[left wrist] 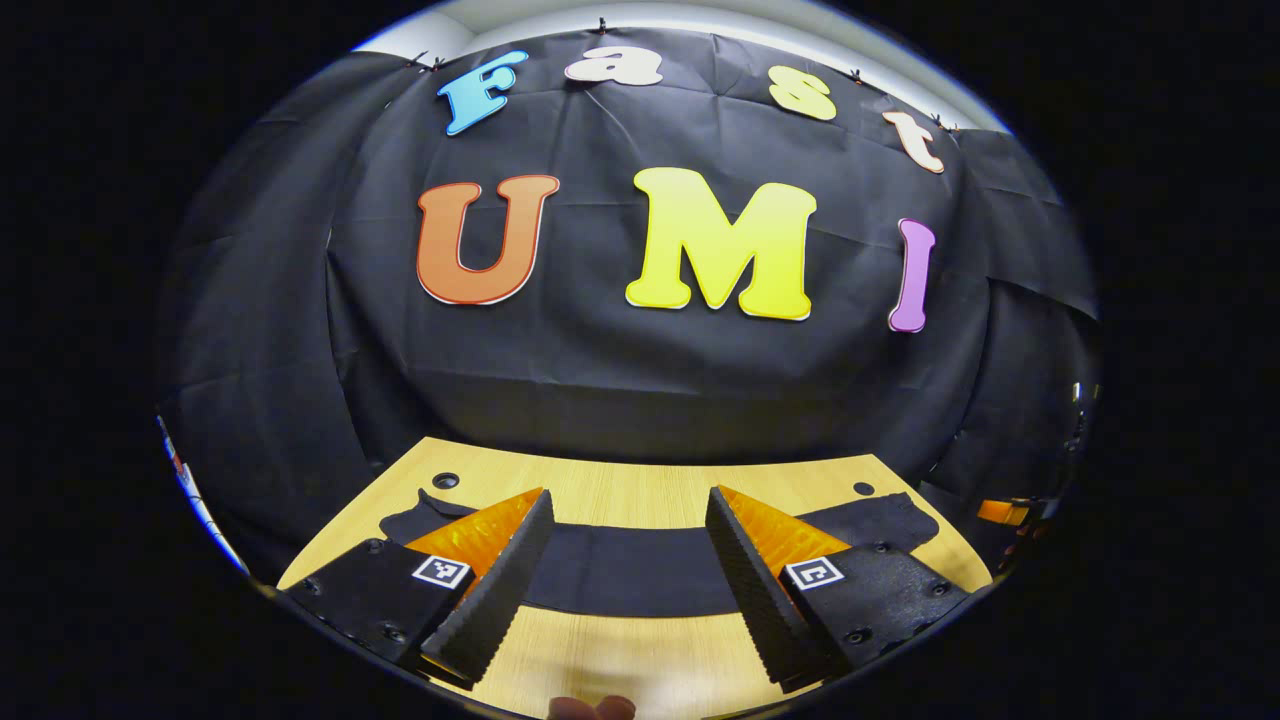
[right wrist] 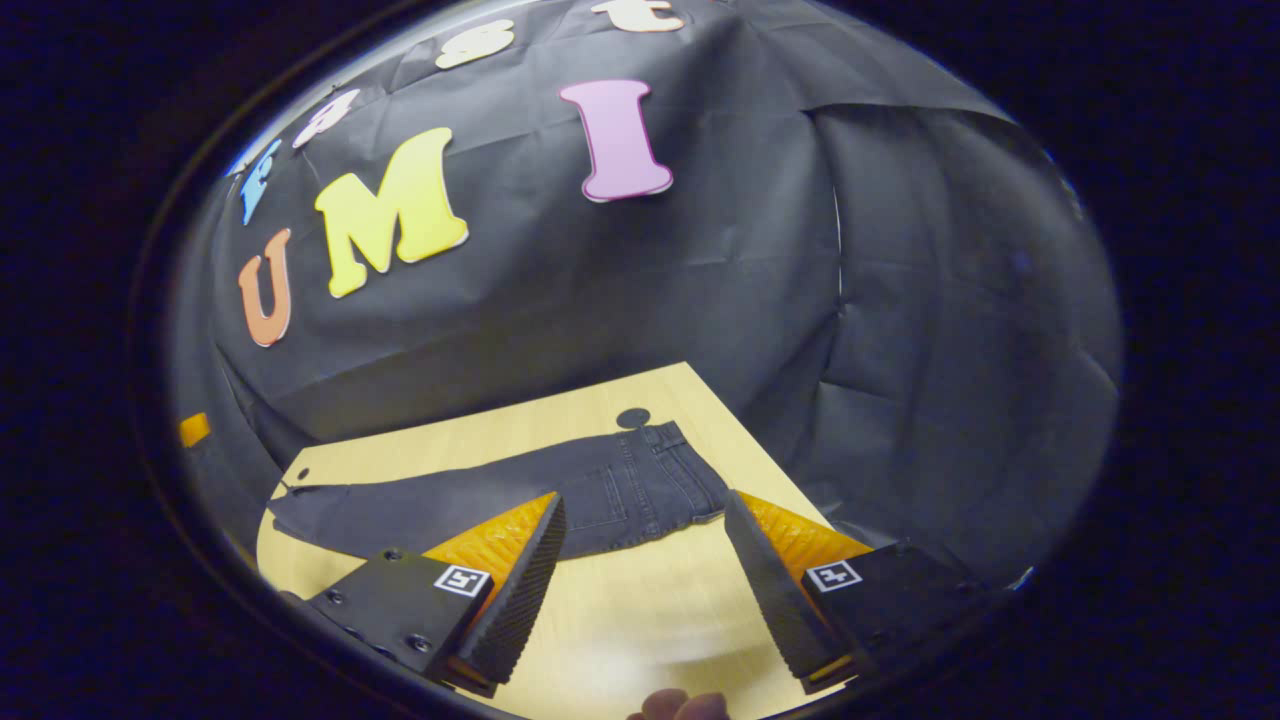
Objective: Grasp the waist and the cuffs of the jeans and fold them to make the two legs overlap; first hold the waist and fold one-third of the jeans toward the cuffs, then hold the cuffs and fold the remaining one-third in the same direction to finish folding.
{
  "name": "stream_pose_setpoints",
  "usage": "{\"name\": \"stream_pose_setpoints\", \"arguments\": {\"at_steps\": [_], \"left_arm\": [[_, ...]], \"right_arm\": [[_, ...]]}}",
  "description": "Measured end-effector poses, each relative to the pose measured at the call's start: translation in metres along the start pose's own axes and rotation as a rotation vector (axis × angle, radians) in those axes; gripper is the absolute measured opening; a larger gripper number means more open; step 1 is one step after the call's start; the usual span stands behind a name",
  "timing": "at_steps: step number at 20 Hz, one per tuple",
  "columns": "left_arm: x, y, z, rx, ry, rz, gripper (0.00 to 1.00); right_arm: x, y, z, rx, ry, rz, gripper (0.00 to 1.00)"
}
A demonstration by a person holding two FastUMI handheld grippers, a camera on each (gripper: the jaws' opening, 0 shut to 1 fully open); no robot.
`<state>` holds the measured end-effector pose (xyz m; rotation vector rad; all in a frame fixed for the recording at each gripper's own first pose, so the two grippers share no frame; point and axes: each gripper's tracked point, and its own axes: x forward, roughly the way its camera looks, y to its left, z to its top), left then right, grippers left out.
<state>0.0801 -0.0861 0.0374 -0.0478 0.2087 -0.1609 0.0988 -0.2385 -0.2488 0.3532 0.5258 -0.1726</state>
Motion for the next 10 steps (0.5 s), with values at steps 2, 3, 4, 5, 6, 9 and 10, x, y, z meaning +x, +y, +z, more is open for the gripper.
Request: {"name": "stream_pose_setpoints", "arguments": {"at_steps": [2, 3, 4, 5, 6, 9, 10], "left_arm": [[0.001, 0.002, -0.004, 0.000, 0.014, 0.005, 0.98], [0.000, 0.003, -0.005, 0.002, 0.022, 0.008, 0.98], [0.000, 0.003, -0.008, 0.002, 0.036, 0.012, 0.98], [0.000, 0.003, -0.008, -0.001, 0.050, 0.014, 0.98], [0.000, 0.004, -0.008, 0.000, 0.062, 0.017, 0.98], [0.002, 0.004, -0.010, 0.007, 0.087, 0.026, 0.99], [0.002, 0.004, -0.011, 0.012, 0.097, 0.026, 0.99]], "right_arm": [[0.031, -0.010, -0.005, 0.010, 0.018, -0.005, 0.98], [0.047, -0.015, -0.008, 0.024, 0.031, -0.013, 0.98], [0.063, -0.020, -0.010, 0.046, 0.041, -0.019, 0.98], [0.079, -0.025, -0.013, 0.069, 0.052, -0.033, 0.94], [0.096, -0.033, -0.017, 0.086, 0.063, -0.055, 0.98], [0.136, -0.050, -0.034, 0.113, 0.101, -0.086, 0.98], [0.146, -0.051, -0.041, 0.127, 0.117, -0.084, 0.98]]}}
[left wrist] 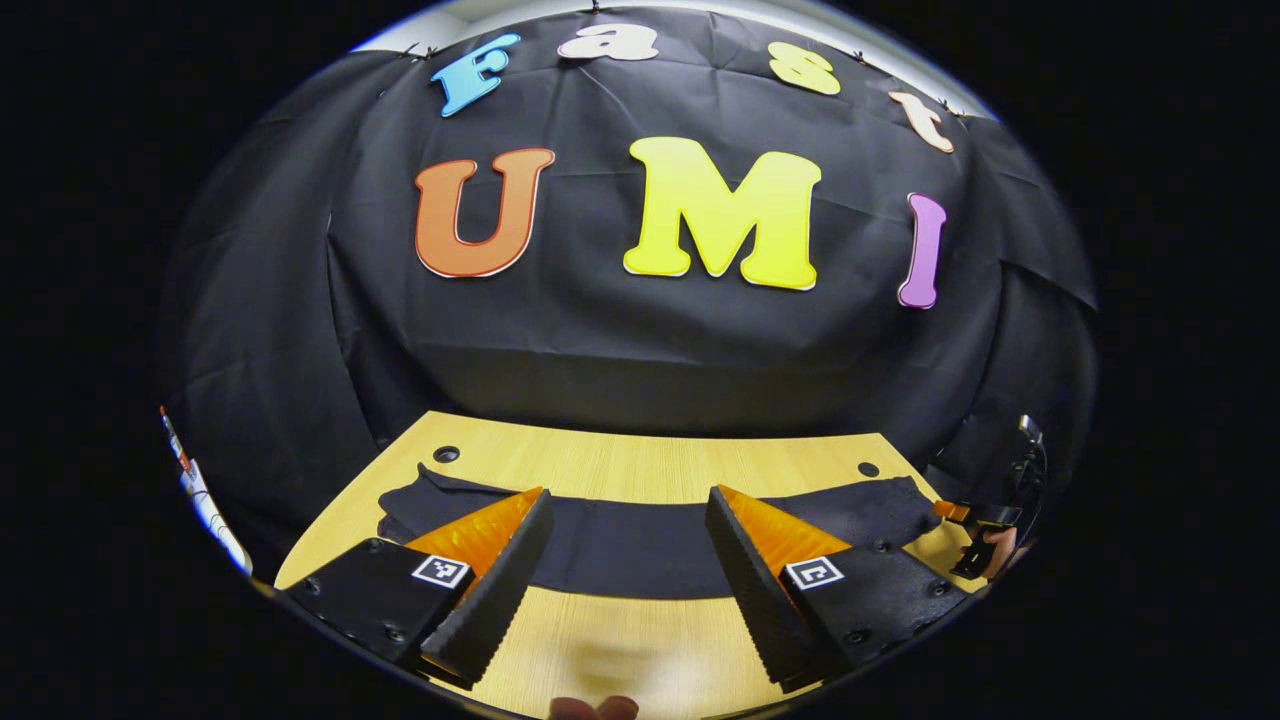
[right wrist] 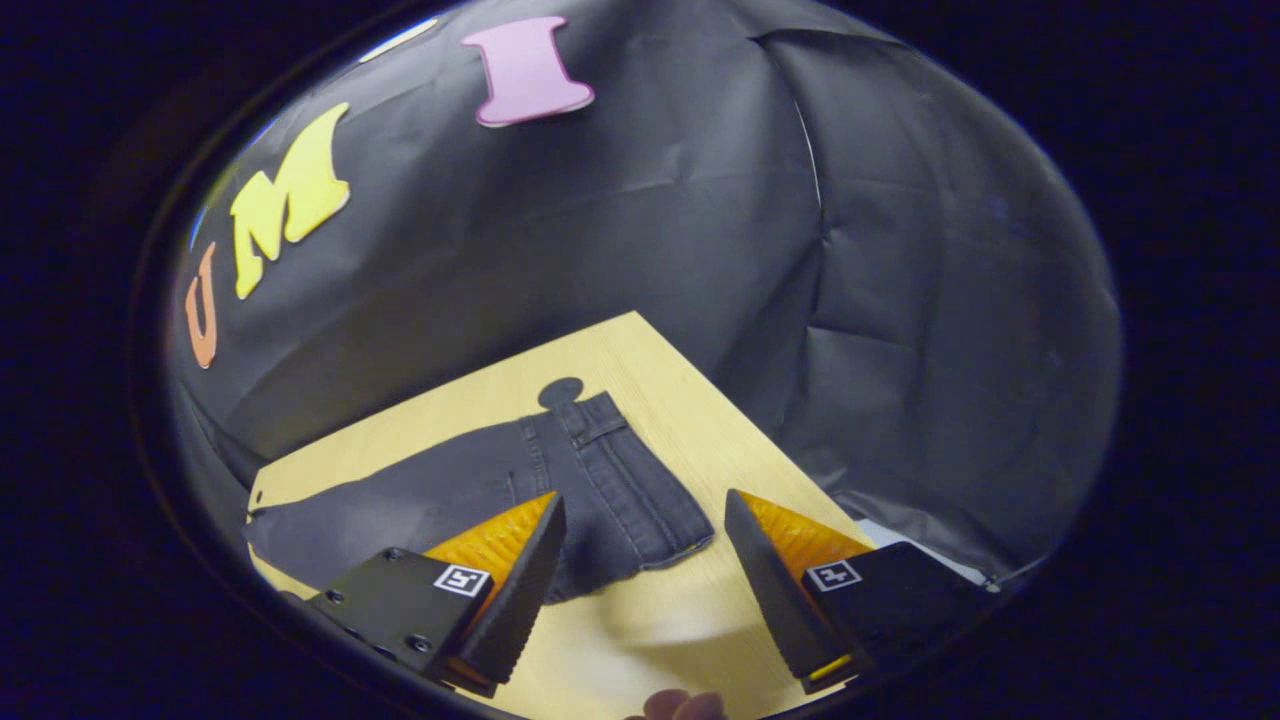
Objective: Grasp the waist and the cuffs of the jeans and fold them to make the two legs overlap; first hold the waist and fold one-third of the jeans toward the cuffs, then hold the cuffs and fold the remaining one-third in the same direction to finish folding.
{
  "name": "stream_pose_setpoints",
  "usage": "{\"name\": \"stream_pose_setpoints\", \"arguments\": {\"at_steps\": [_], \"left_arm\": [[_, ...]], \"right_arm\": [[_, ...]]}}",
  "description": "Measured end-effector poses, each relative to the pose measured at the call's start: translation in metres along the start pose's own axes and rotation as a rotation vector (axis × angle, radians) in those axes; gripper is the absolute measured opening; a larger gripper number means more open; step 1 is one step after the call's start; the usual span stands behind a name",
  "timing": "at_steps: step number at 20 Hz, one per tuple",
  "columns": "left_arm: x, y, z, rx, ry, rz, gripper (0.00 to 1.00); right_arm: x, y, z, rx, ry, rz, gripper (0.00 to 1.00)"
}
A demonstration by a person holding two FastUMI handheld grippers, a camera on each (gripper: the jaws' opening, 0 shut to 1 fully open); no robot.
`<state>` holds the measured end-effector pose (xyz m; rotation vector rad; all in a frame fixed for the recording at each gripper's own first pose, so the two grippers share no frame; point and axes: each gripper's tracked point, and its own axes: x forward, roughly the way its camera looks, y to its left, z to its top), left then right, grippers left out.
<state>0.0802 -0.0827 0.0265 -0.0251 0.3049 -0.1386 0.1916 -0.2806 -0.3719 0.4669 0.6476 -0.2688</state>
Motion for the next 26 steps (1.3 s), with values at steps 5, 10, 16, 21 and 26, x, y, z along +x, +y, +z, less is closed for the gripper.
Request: {"name": "stream_pose_setpoints", "arguments": {"at_steps": [5, 10, 16, 21, 26], "left_arm": [[0.003, 0.001, -0.003, -0.010, 0.018, 0.016, 0.99], [0.003, 0.004, -0.011, -0.071, 0.046, 0.033, 0.99], [-0.002, 0.013, -0.013, -0.119, 0.042, 0.054, 0.99], [-0.012, 0.039, -0.011, -0.144, 0.017, 0.099, 0.99], [-0.022, 0.074, -0.013, -0.192, -0.026, 0.144, 0.99]], "right_arm": [[0.015, 0.001, -0.013, 0.039, 0.028, 0.000, 0.99], [0.021, 0.011, -0.018, 0.027, 0.039, 0.019, 0.87], [0.015, 0.018, -0.017, 0.177, 0.100, 0.030, 0.28], [0.005, 0.021, -0.006, 0.168, 0.090, 0.008, 0.20], [-0.049, 0.055, 0.031, 0.027, -0.006, 0.008, 0.15]]}}
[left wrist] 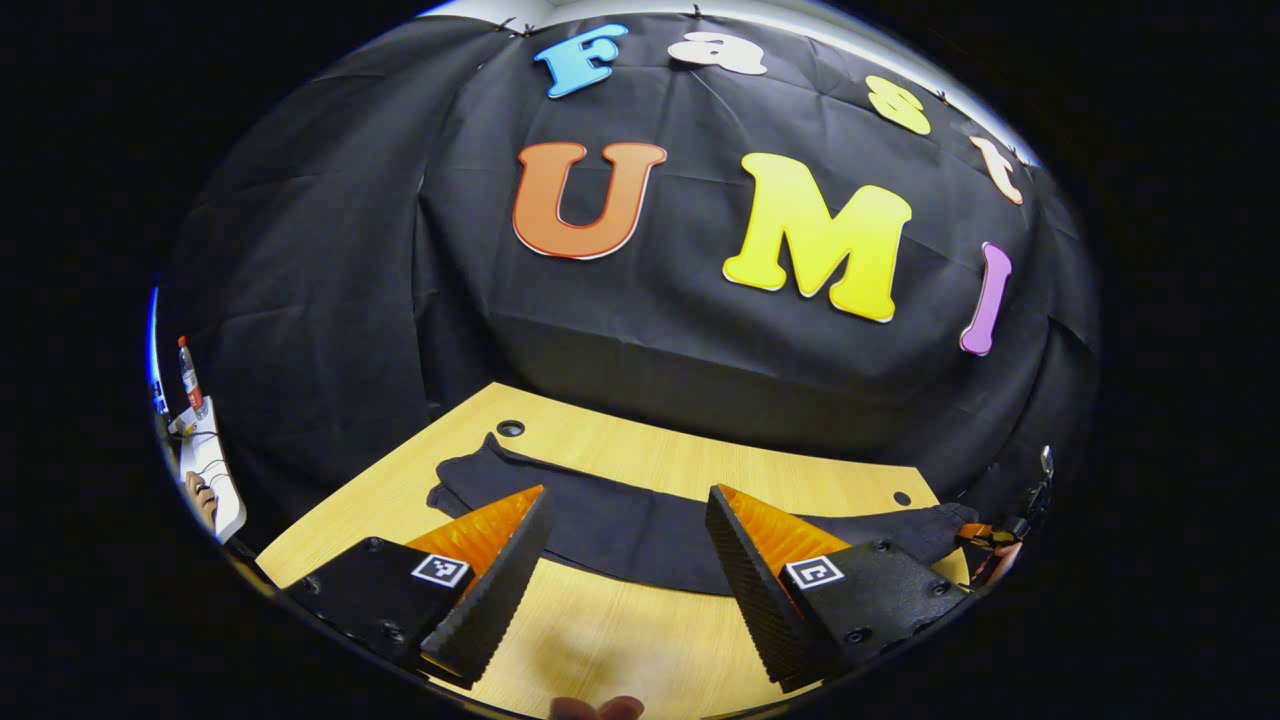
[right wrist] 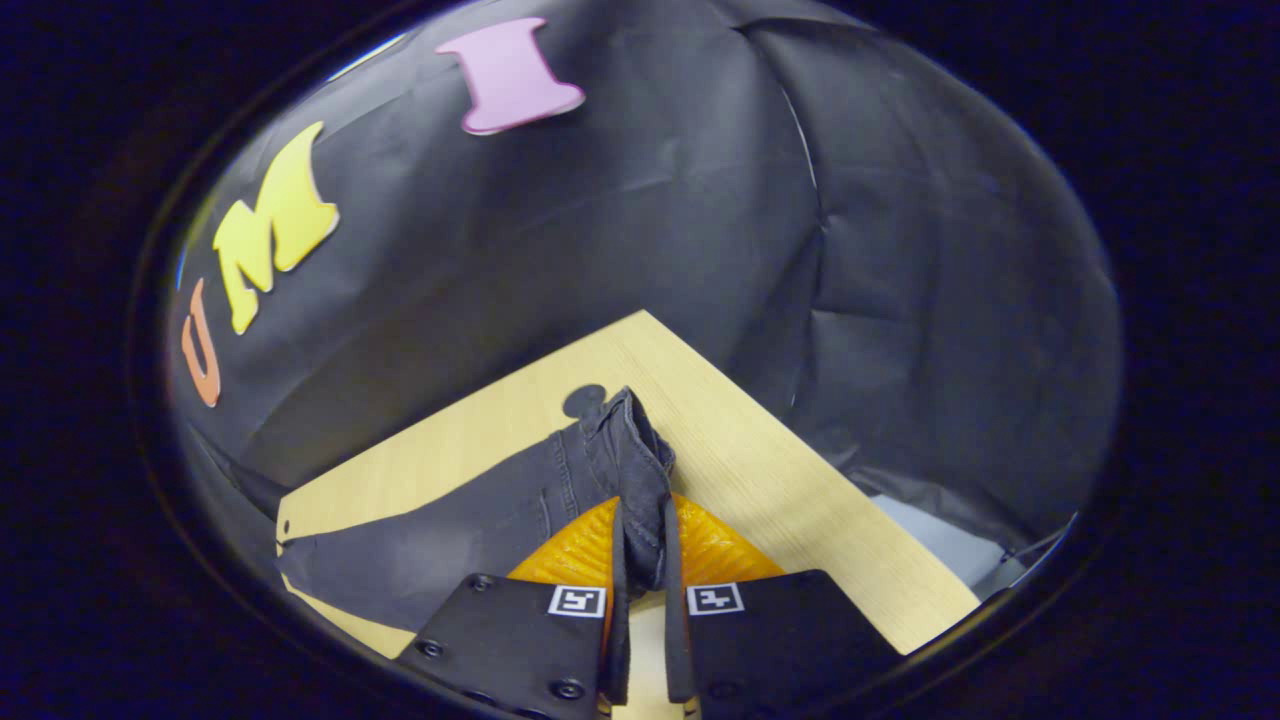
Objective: Grasp the waist and the cuffs of the jeans and fold them to make the two legs overlap; first hold the waist and fold one-third of the jeans toward the cuffs, then hold the cuffs and fold the remaining one-third in the same direction to finish folding.
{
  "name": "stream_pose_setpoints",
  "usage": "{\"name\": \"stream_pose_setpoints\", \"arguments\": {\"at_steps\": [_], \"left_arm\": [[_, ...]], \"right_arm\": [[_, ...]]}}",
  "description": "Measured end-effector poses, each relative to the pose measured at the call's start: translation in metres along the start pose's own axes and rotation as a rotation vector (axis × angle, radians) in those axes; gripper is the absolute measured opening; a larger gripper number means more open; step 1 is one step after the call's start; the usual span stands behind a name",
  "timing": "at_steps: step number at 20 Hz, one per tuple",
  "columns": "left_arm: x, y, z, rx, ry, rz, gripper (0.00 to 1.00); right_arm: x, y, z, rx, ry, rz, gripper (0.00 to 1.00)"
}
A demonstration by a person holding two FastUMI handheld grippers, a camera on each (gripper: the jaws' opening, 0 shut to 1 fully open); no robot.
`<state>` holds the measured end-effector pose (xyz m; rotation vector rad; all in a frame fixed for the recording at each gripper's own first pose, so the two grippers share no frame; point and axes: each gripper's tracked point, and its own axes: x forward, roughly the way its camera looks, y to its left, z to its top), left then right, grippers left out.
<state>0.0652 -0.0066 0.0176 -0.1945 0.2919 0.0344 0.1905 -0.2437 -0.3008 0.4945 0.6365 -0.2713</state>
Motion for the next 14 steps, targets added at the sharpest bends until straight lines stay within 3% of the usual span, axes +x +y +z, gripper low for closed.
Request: {"name": "stream_pose_setpoints", "arguments": {"at_steps": [7, 8, 9, 10, 14], "left_arm": [[-0.015, 0.074, 0.007, -0.068, -0.062, 0.057, 0.99], [-0.017, 0.086, 0.007, -0.072, -0.068, 0.065, 0.99], [-0.018, 0.096, 0.006, -0.078, -0.071, 0.068, 0.99], [-0.019, 0.106, 0.005, -0.083, -0.075, 0.072, 0.99], [-0.021, 0.140, 0.000, -0.099, -0.085, 0.065, 0.99]], "right_arm": [[-0.106, 0.101, 0.054, -0.238, -0.188, 0.119, 0.15], [-0.117, 0.128, 0.059, -0.268, -0.205, 0.141, 0.11], [-0.127, 0.156, 0.060, -0.292, -0.217, 0.166, 0.11], [-0.134, 0.186, 0.058, -0.315, -0.227, 0.187, 0.19], [-0.148, 0.292, 0.029, -0.423, -0.244, 0.262, 0.15]]}}
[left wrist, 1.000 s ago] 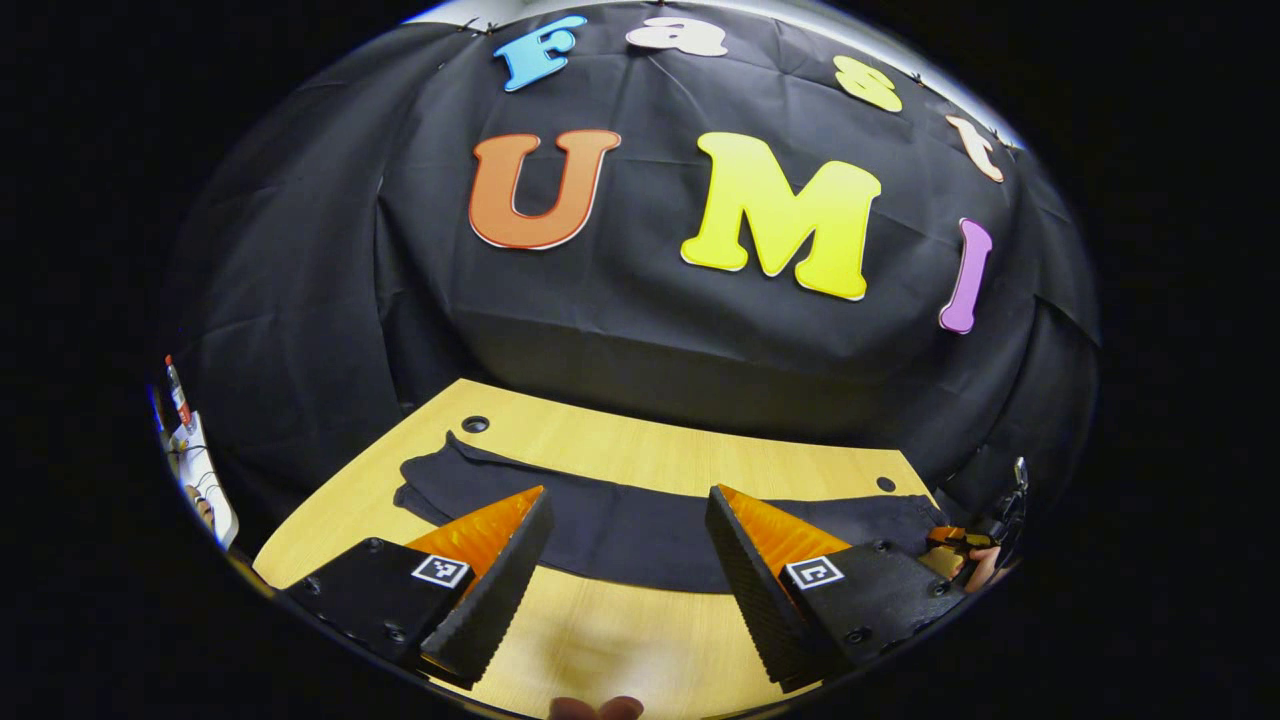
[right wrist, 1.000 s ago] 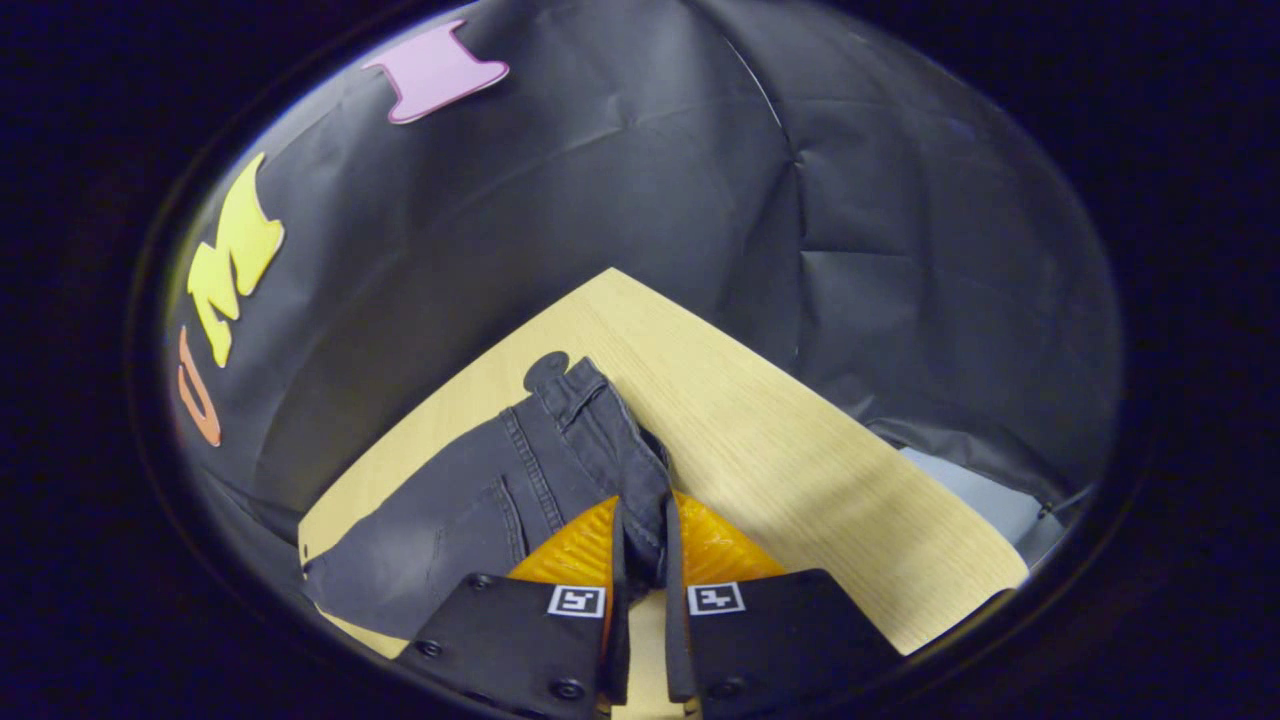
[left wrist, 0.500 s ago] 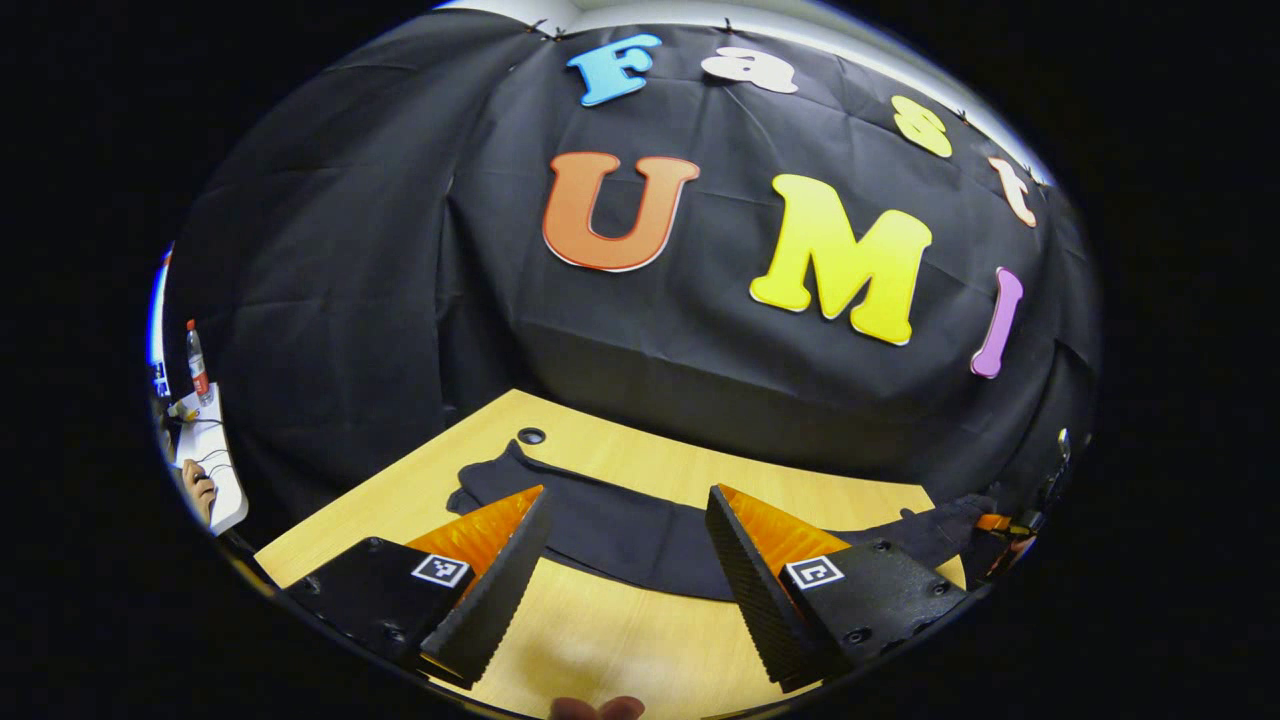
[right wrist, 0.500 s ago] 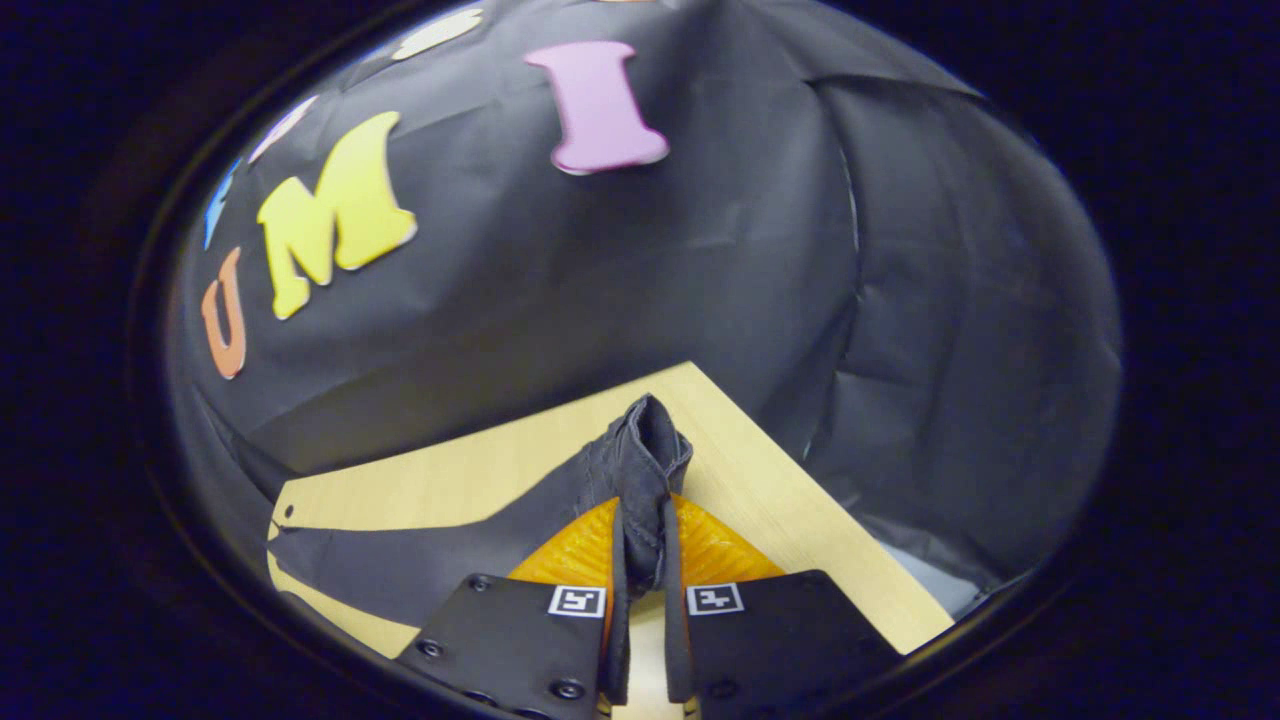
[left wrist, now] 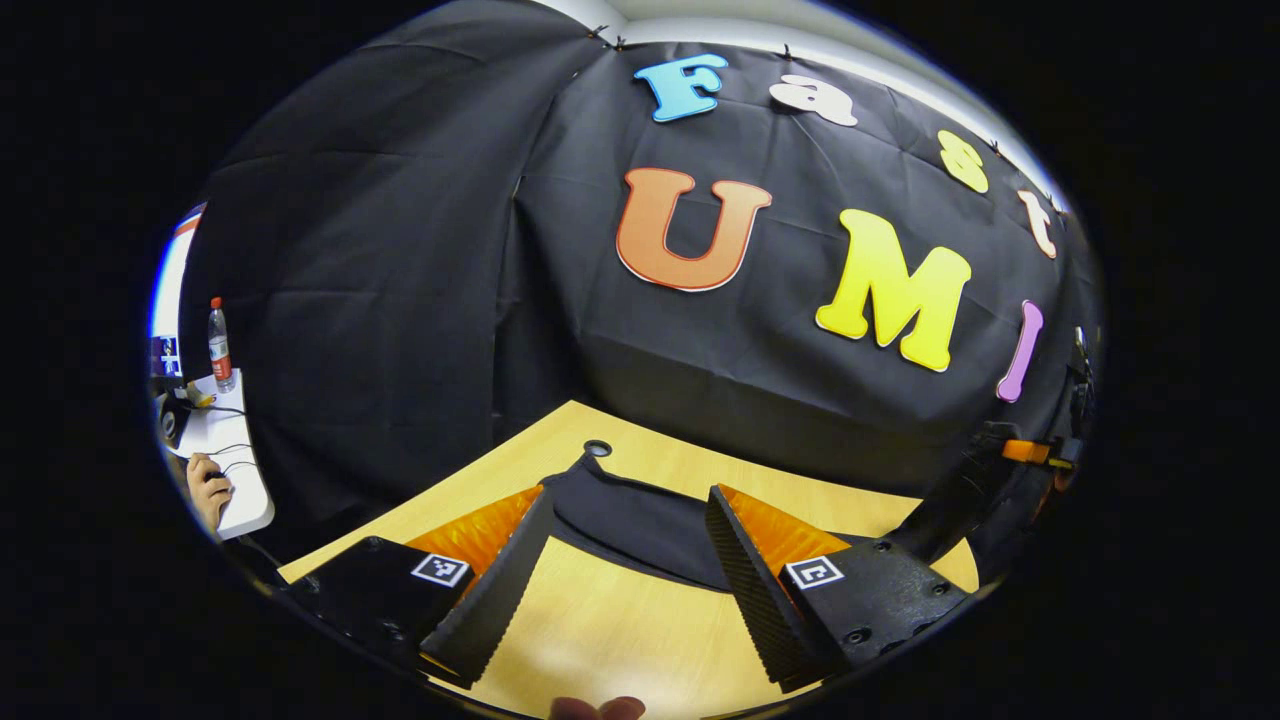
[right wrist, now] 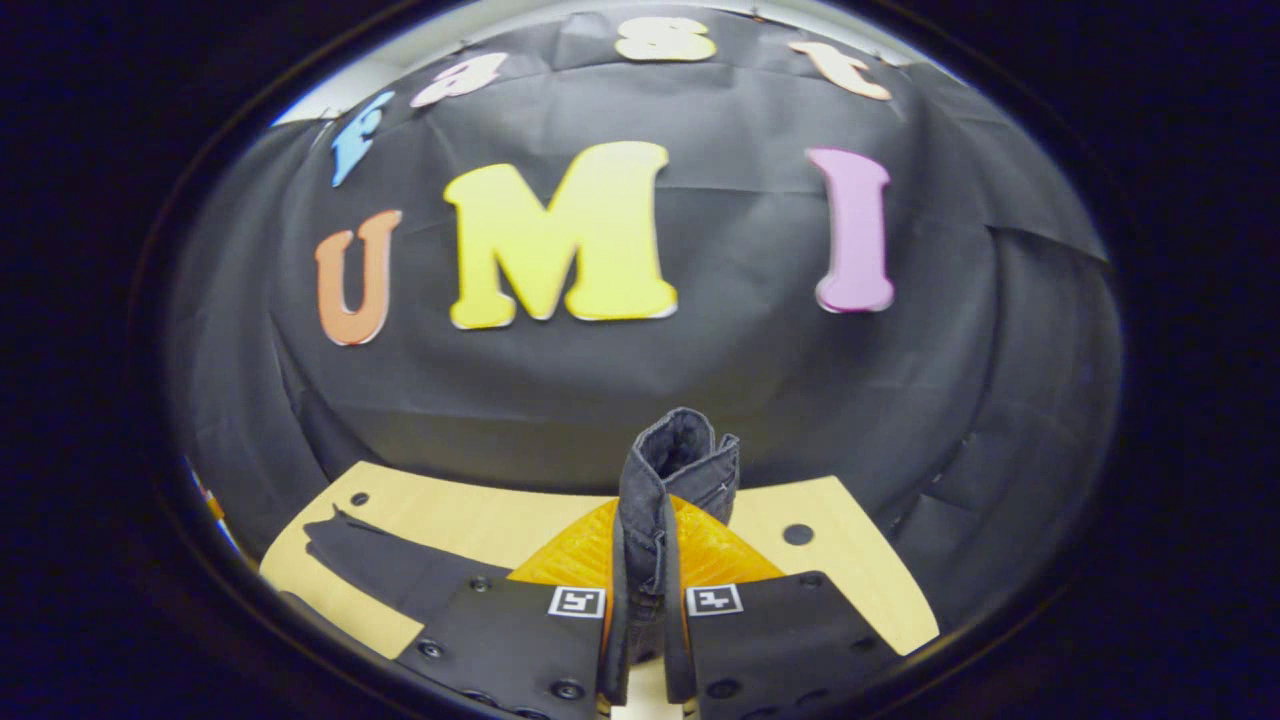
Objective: Grasp the waist and the cuffs of the jeans and fold them to make the two legs overlap; first hold the waist and fold one-third of the jeans toward the cuffs, then hold the cuffs and fold the remaining one-third in the same direction to finish folding.
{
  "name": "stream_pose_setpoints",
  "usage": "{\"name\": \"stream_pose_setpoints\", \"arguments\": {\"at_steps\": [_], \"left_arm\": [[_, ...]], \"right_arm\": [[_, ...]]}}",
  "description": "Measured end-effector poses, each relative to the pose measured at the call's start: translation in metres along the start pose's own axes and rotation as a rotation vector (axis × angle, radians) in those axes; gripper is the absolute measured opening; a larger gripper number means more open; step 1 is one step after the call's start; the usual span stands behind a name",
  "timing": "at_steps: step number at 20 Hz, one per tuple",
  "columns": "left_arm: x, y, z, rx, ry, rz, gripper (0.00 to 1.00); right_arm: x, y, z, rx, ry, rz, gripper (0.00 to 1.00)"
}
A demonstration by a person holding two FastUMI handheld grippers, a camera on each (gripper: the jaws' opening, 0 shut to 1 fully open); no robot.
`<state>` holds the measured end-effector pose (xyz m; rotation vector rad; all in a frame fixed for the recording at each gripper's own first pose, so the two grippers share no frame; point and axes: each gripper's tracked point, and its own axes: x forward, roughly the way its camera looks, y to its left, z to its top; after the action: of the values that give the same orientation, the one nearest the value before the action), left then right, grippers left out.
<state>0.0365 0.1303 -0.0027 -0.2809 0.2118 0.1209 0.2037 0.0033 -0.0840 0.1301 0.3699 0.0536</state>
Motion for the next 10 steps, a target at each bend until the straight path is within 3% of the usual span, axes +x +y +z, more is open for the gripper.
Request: {"name": "stream_pose_setpoints", "arguments": {"at_steps": [5, 10], "left_arm": [[0.003, 0.029, 0.000, -0.028, 0.003, -0.027, 0.99], [-0.003, 0.057, -0.005, -0.060, 0.028, -0.013, 0.99]], "right_arm": [[0.025, 0.138, -0.032, -0.104, 0.031, 0.095, 0.15], [0.057, 0.239, -0.126, -0.199, 0.123, 0.142, 0.16]]}}
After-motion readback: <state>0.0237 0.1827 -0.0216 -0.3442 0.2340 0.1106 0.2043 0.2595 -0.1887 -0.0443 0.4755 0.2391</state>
